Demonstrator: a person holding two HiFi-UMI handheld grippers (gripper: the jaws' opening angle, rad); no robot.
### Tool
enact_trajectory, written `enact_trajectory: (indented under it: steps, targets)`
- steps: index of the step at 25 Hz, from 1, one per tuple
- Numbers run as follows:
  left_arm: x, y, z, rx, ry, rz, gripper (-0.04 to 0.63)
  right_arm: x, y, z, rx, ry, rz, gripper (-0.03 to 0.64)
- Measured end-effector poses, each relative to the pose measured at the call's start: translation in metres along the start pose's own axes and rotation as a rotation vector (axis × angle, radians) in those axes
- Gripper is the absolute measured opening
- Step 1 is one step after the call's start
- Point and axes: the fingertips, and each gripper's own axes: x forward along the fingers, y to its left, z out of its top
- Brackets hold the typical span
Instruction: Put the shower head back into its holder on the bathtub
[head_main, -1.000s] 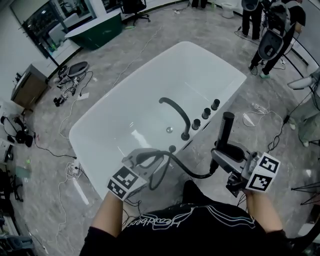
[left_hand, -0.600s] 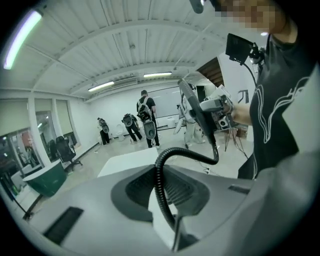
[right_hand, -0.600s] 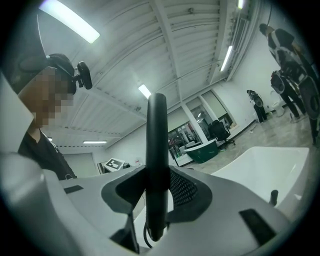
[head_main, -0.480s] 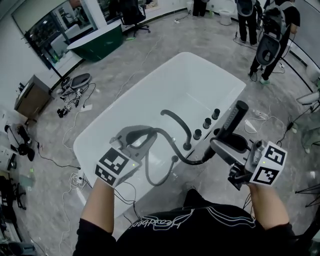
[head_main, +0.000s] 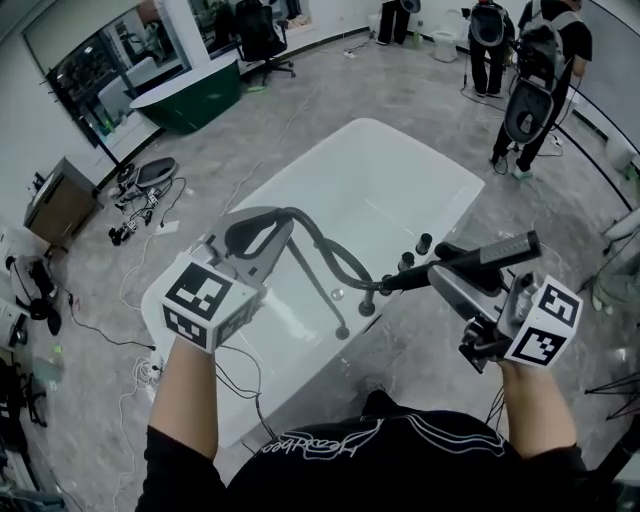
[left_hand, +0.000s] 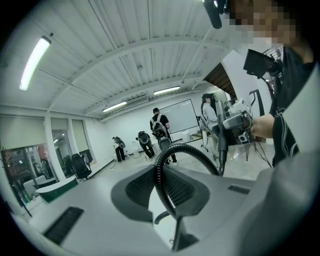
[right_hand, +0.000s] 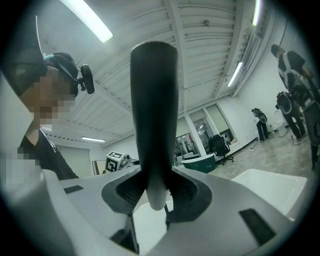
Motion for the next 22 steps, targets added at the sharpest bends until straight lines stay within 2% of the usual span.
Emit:
enact_trajectory:
  steps: [4,12,22]
  targets:
    - [0.011,0.001,-0.009,-0.038,0.001,0.001,0.054,-0.003,-0.015,-0.002,0.011,0.011,-0.021,0.137]
    - [0.027,-0.003,-0.057,-0.140,0.050,0.000,0.054,0.002,-0.039,-0.021,0.059,0.048,-0.037,0.137]
    - [0.037,-0.023,-0.129,-0.401,0.075,-0.008,0.054,-0.002,-0.048,-0.031,0.118,0.009,-0.036,0.137]
